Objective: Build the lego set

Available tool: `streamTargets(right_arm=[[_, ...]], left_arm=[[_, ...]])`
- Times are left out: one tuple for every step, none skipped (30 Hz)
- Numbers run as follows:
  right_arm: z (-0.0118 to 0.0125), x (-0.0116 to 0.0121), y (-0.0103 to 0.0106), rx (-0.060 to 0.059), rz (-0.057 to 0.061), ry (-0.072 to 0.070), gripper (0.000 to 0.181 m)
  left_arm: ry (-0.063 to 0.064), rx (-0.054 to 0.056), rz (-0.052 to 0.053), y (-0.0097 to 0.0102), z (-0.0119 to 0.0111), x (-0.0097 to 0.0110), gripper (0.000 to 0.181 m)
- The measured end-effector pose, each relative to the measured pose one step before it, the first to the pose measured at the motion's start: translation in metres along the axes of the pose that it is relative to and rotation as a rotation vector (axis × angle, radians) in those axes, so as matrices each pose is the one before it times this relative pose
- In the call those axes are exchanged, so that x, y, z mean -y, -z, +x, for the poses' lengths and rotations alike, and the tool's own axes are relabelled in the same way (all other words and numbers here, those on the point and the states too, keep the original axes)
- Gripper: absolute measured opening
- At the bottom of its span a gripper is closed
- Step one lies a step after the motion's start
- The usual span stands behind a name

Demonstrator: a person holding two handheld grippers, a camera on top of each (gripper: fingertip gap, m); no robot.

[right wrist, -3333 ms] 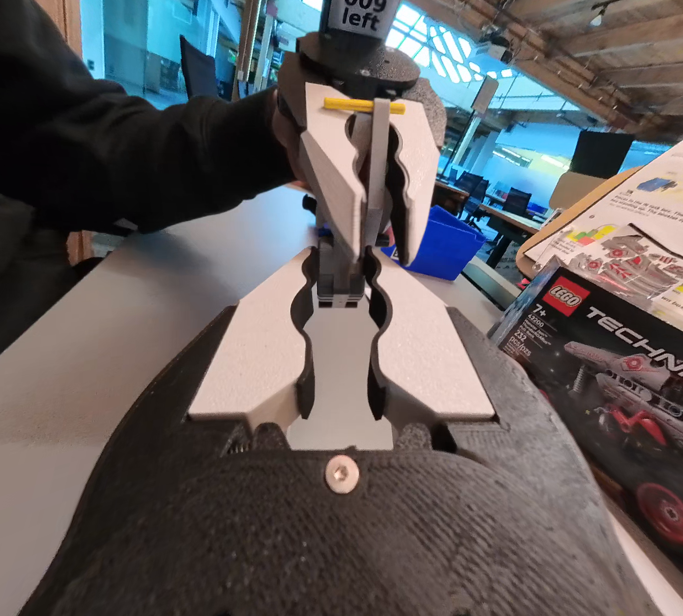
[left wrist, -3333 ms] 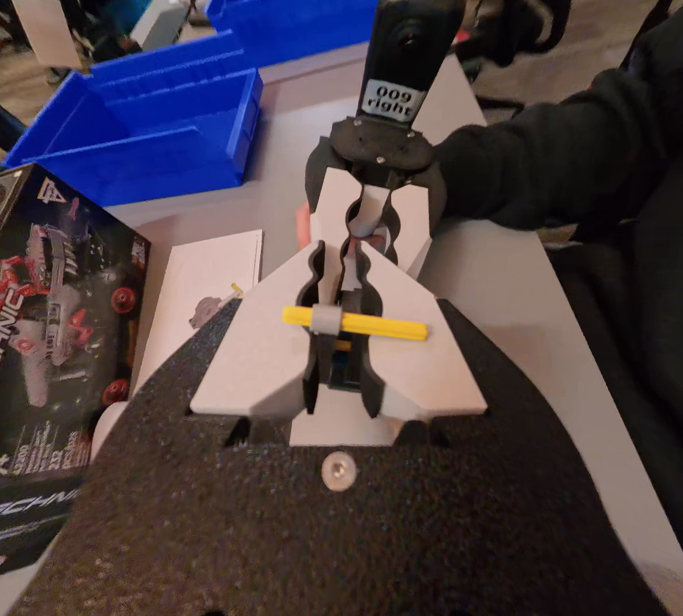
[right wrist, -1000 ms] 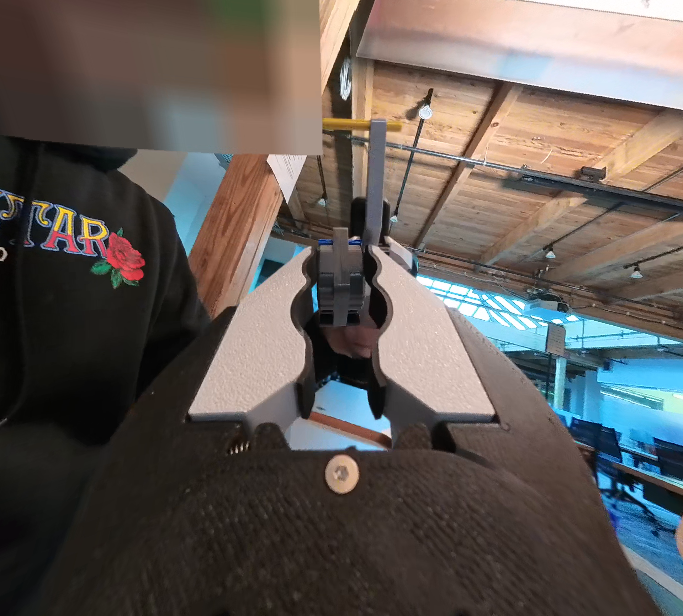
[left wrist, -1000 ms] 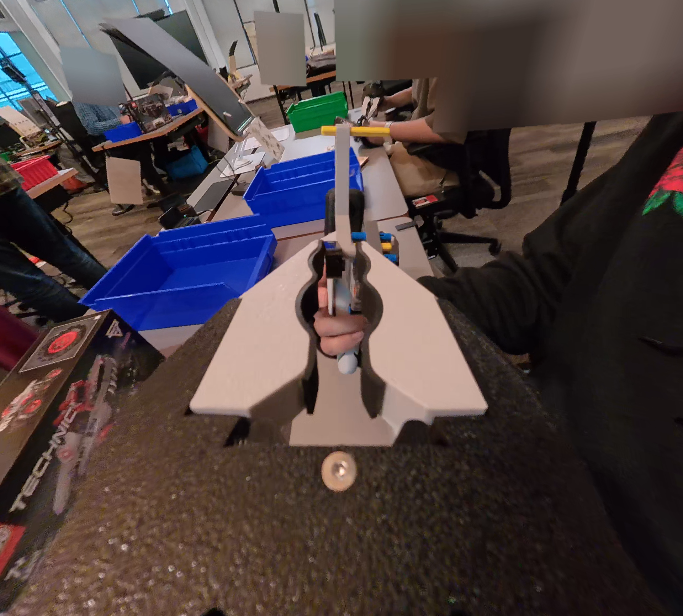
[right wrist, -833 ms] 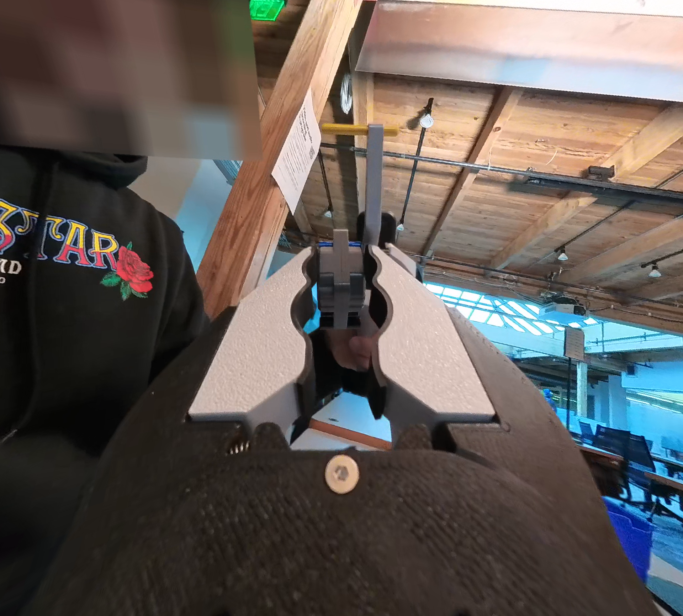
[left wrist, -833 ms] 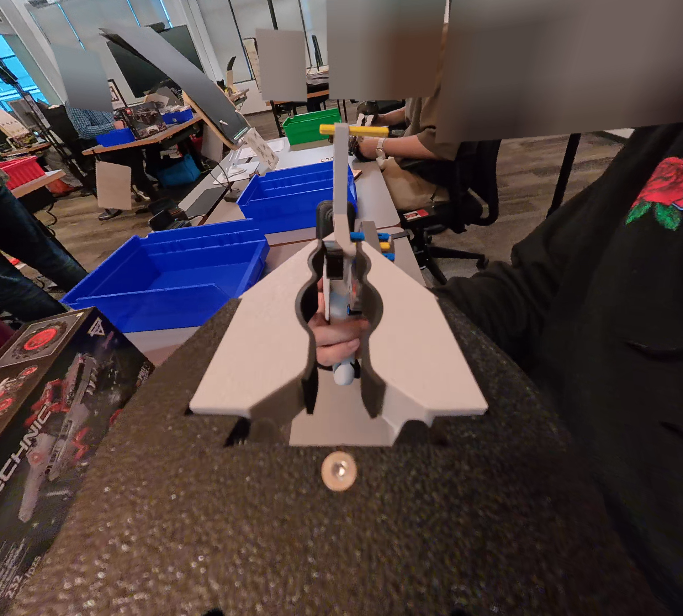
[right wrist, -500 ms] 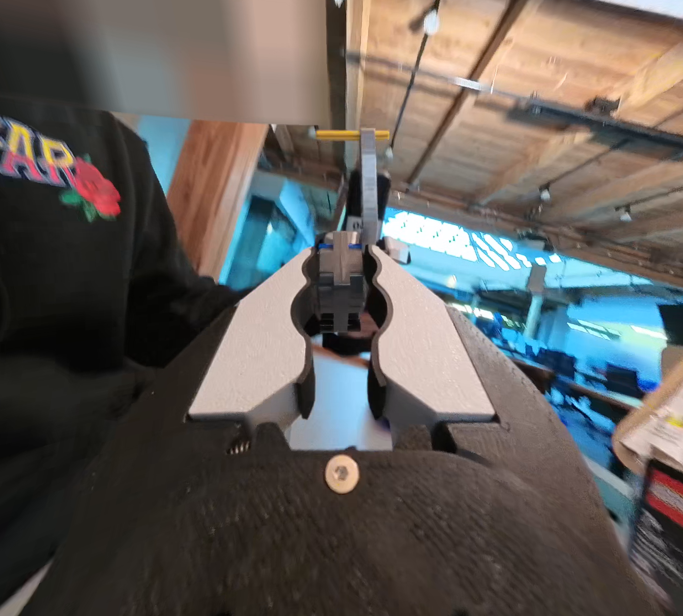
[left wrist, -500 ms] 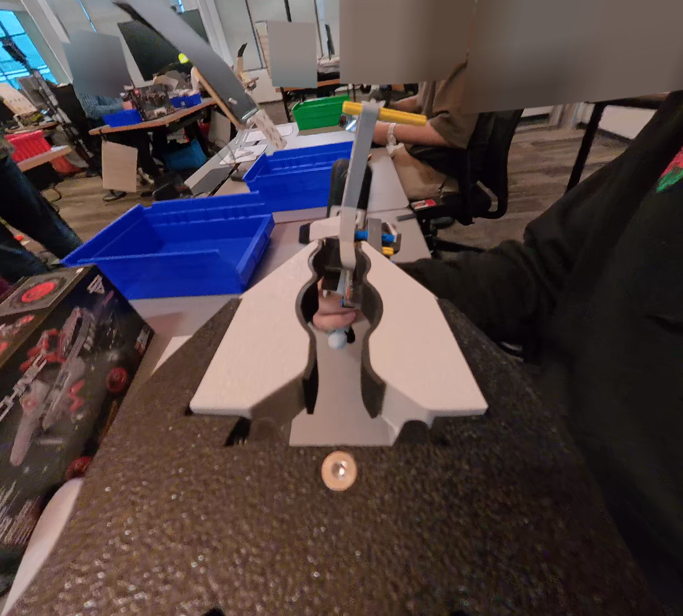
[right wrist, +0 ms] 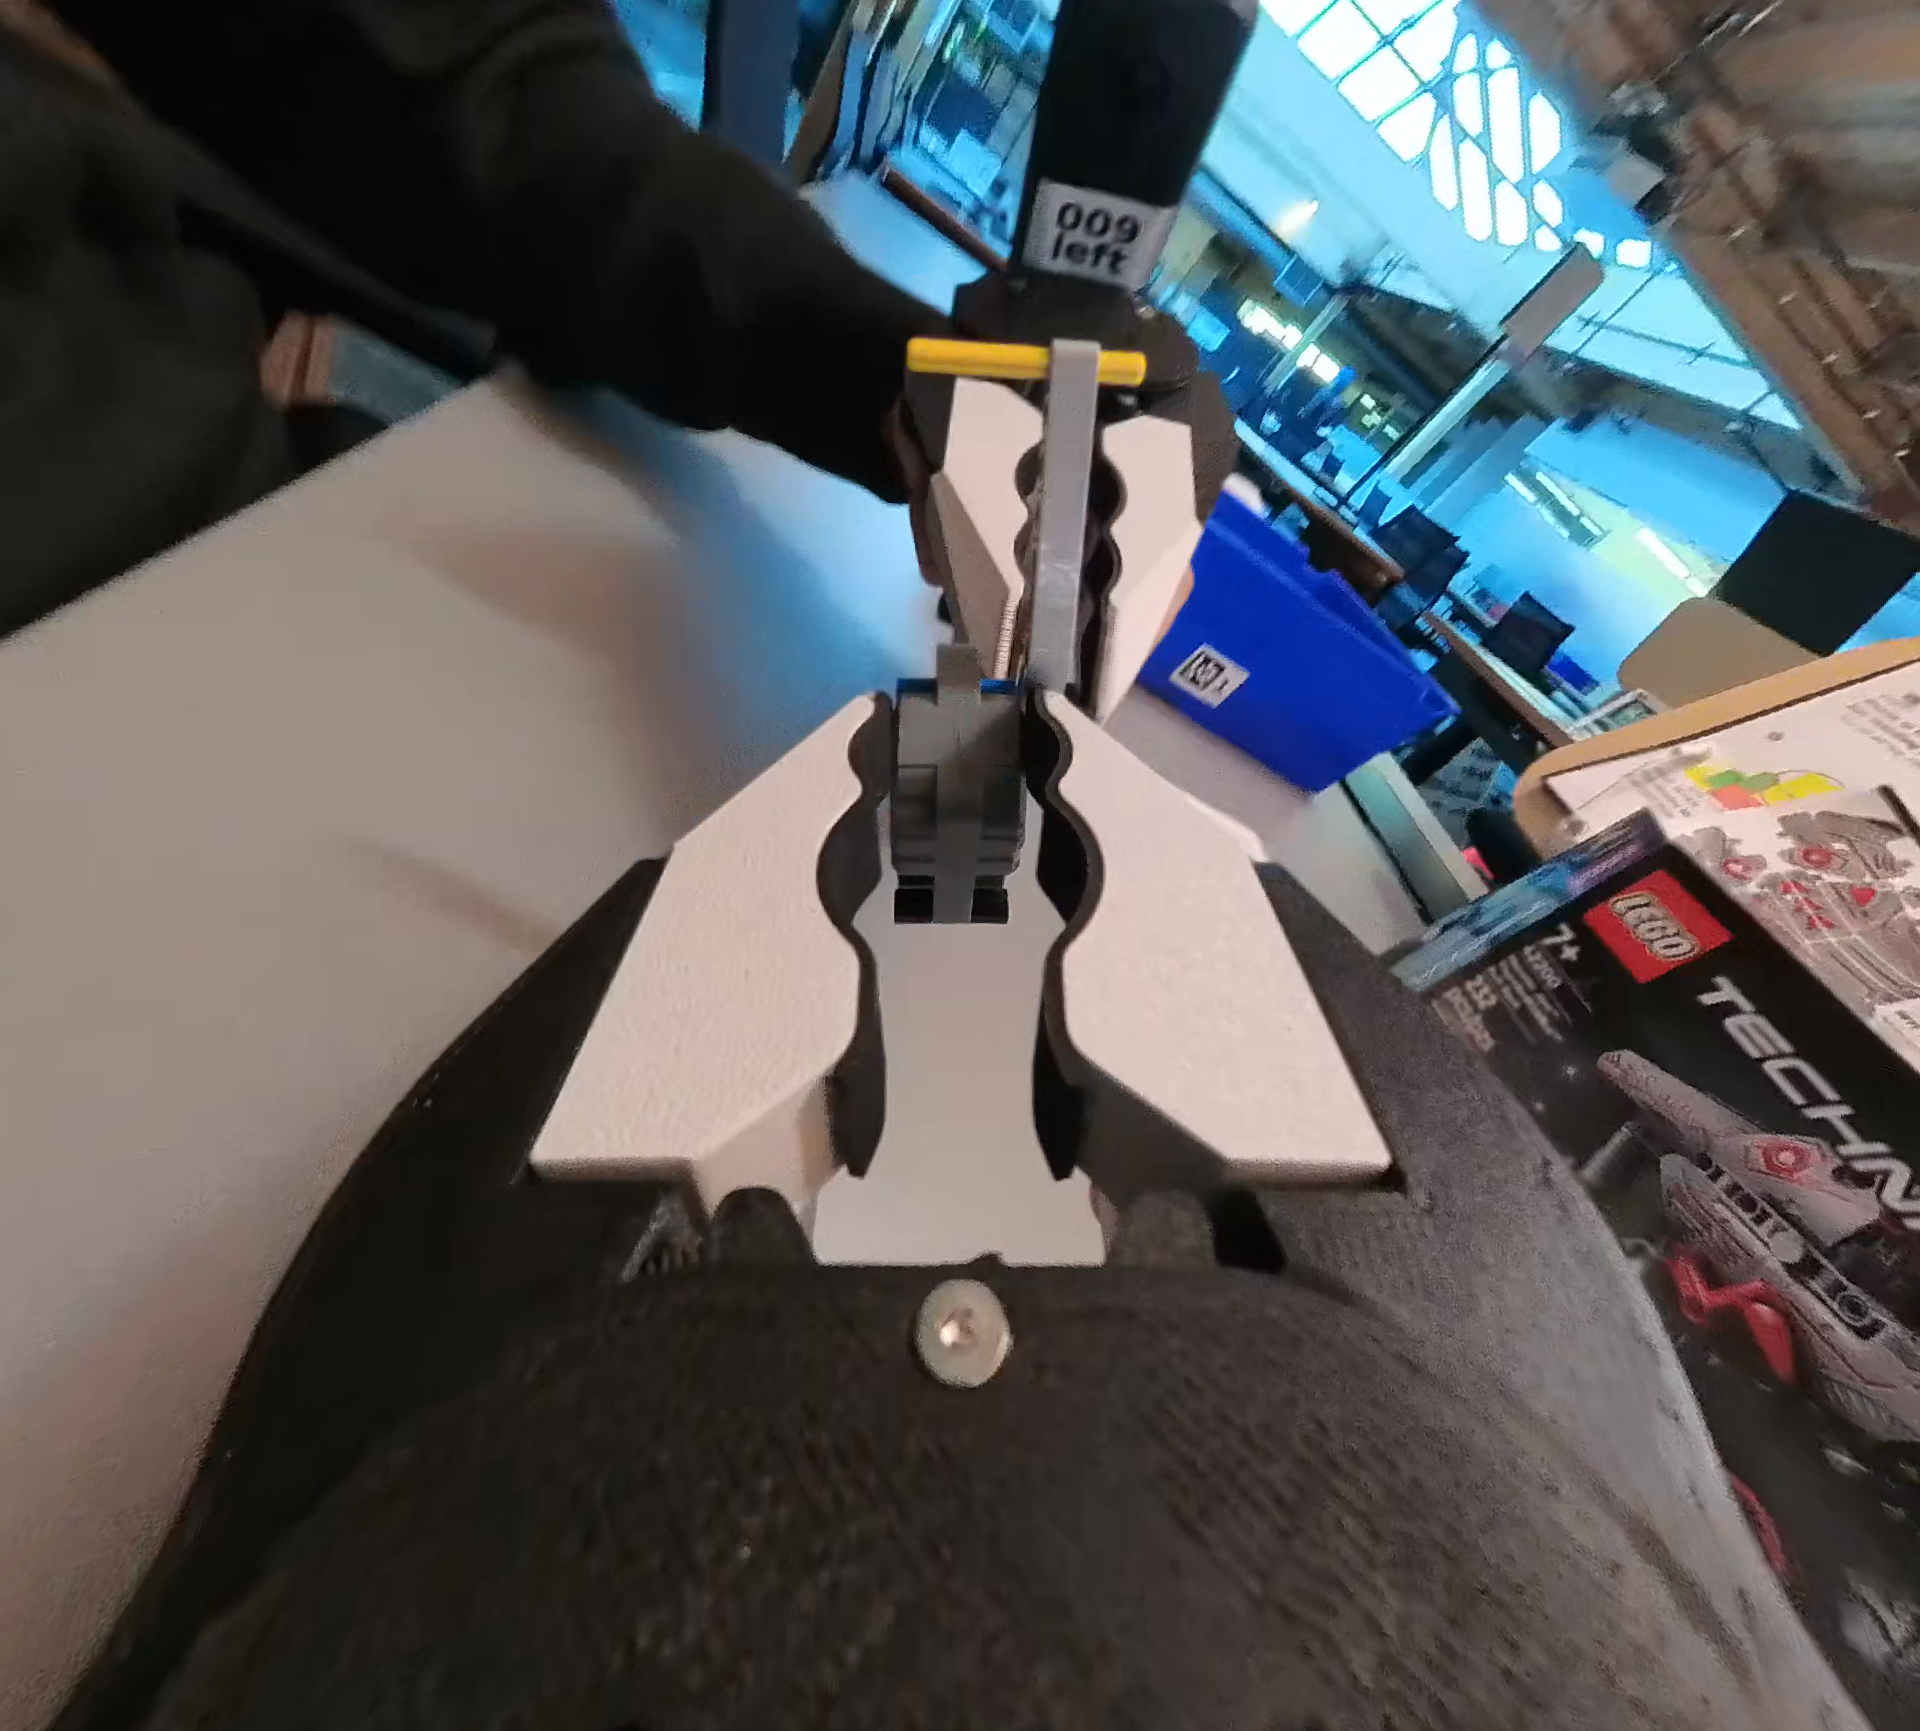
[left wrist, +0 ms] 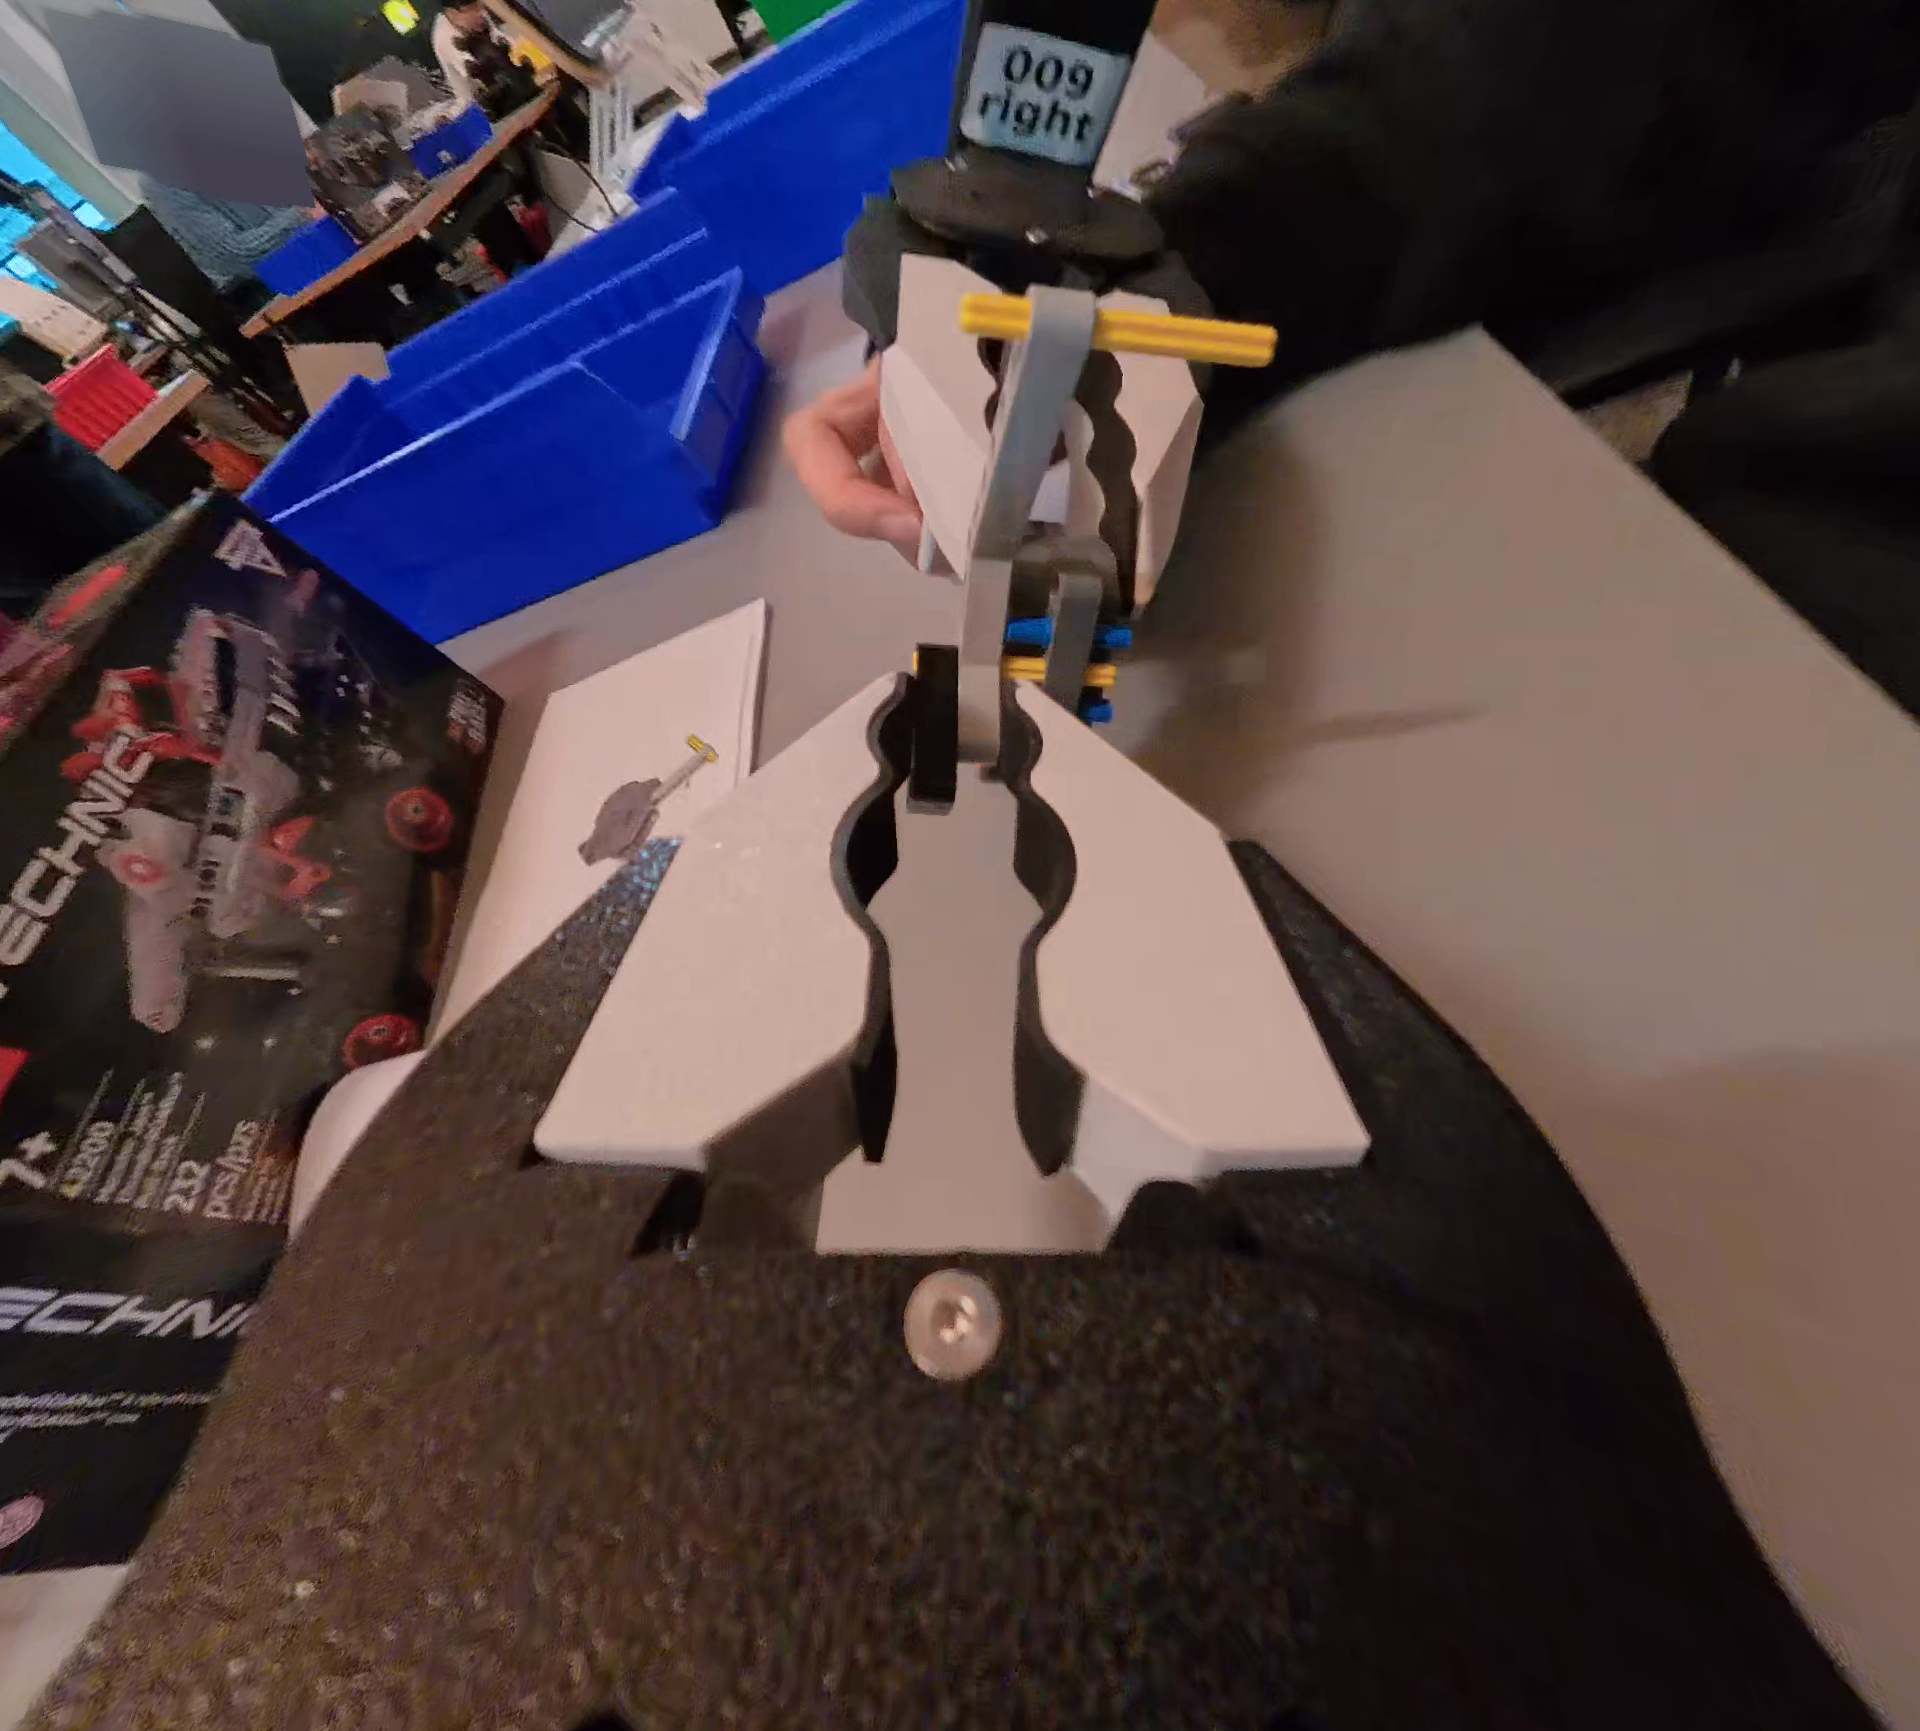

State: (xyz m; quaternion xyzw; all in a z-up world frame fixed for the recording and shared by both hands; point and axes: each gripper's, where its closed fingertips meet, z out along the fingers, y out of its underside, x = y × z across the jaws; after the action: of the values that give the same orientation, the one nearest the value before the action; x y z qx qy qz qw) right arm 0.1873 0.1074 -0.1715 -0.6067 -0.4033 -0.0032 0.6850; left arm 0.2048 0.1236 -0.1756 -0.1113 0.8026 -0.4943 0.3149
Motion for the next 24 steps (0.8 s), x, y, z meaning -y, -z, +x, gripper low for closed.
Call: streamTargets(right_arm=[[-0.00383, -0.00654, 0.00092, 0.0181, -0.0259, 0.0068, 0.023], [-0.00241, -0.00493, 0.00134, 0.0065, -0.0174, 0.0051, 0.023], [-0.00144, -0.00365, 0.00162, -0.0045, -0.0161, 0.0227, 0.023], [-0.00202, -0.00328, 0.00173, -0.0001, -0.0213, 0.0255, 0.023], [-0.00194, -0.00396, 0.00154, 0.0004, -0.0310, 0.0255, 0.023], [-0.00163, -0.00411, 0.00155, -0.0058, -0.0325, 0.0356, 0.024], [-0.00150, -0.00352, 0.00178, -0.0053, -0.0251, 0.0233, 0.024], [-0.00171, -0.00428, 0.00194, -0.0031, -0.0264, 0.0091, 0.024], [-0.00243, -0.00497, 0.00187, 0.0010, -0.0279, 0.0112, 0.024], [-0.00359, -0.00548, 0.00161, 0.0070, -0.0278, 0.0120, 0.024], [-0.00395, -0.00550, 0.00129, 0.0116, -0.0311, 0.0189, 0.026], [-0.00338, -0.00747, 0.00069, 0.0130, -0.0483, 0.0107, 0.027], [-0.00099, -0.00654, 0.00079, -0.0021, -0.0416, 0.0032, 0.031], [-0.00029, -0.00386, 0.00200, -0.0071, -0.0241, 0.0055, 0.031], [-0.00032, -0.00410, 0.00266, -0.0067, -0.0312, 0.0075, 0.032], [0.00009, -0.00560, 0.00315, -0.0077, -0.0432, 0.0078, 0.031], [-0.00013, -0.00686, 0.00375, -0.0023, -0.0524, 0.0063, 0.032], [-0.00036, -0.00589, 0.00425, -0.0010, -0.0455, -0.0030, 0.034], [-0.00166, -0.00485, 0.00466, 0.0083, -0.0381, -0.0193, 0.033], [-0.00316, -0.00422, 0.00554, 0.0234, -0.0338, -0.0434, 0.030], [-0.00190, -0.00359, 0.00679, 0.0180, -0.0312, -0.0599, 0.033], [0.00017, -0.00231, 0.00737, 0.0038, -0.0235, -0.0721, 0.045], [-0.00284, -0.00046, 0.00758, 0.0215, -0.0142, -0.0955, 0.058], [-0.00687, 0.00366, 0.00750, 0.0467, 0.0062, -0.1155, 0.070]], left_arm=[[-0.0179, -0.0070, -0.0038, -0.00402, 0.00218, -0.00631, 0.013], [-0.0237, 0.0040, -0.0016, -0.00414, 0.00132, -0.00475, 0.013], [-0.0330, 0.0125, -0.0007, -0.00381, 0.00053, -0.00286, 0.013], [-0.0385, 0.0099, -0.0051, -0.00340, 0.00091, -0.00196, 0.013], [-0.0428, 0.0071, -0.0140, -0.00319, 0.00080, -0.00210, 0.013], [-0.0479, 0.0081, -0.0178, -0.00314, 0.00042, -0.00151, 0.014], [-0.0482, 0.0052, -0.0169, -0.00315, 0.00043, -0.00084, 0.014], [-0.0446, 0.0029, -0.0157, -0.00326, 0.00048, -0.00049, 0.014], [-0.0381, 0.0013, -0.0112, -0.00350, 0.00054, 0.00023, 0.014], [-0.0313, -0.0060, -0.0079, -0.00392, 0.00148, 0.00075, 0.013], [-0.0291, -0.0104, -0.0152, -0.00455, 0.00210, -0.00048, 0.013], [-0.0298, -0.0036, -0.0185, -0.00516, 0.00126, -0.00107, 0.013], [-0.0304, 0.0073, -0.0034, -0.00447, -0.00046, 0.00129, 0.013], [-0.0237, 0.0036, 0.0053, -0.00390, -0.00045, 0.00265, 0.013], [-0.0147, -0.0022, 0.0004, -0.00336, -0.00039, 0.00198, 0.013], [-0.0163, -0.0027, -0.0015, -0.00276, -0.00049, 0.00172, 0.013], [-0.0215, -0.0038, -0.0061, -0.00195, -0.00012, 0.00107, 0.013], [-0.0269, -0.0030, -0.0064, -0.00141, 0.00029, 0.00075, 0.013], [-0.0273, -0.0014, -0.0021, -0.00101, 0.00063, 0.00081, 0.013], [-0.0180, -0.0011, 0.0003, -0.00073, 0.00090, 0.00071, 0.013], [-0.0073, -0.0034, 0.0020, -0.00042, 0.00117, 0.00091, 0.013], [-0.0051, -0.0048, 0.0024, -0.00003, 0.00134, 0.00122, 0.013], [-0.0079, -0.0050, 0.0003, -0.00002, 0.00148, 0.00116, 0.013], [-0.0089, -0.0062, -0.0015, 0.00008, 0.00191, 0.00138, 0.013]])
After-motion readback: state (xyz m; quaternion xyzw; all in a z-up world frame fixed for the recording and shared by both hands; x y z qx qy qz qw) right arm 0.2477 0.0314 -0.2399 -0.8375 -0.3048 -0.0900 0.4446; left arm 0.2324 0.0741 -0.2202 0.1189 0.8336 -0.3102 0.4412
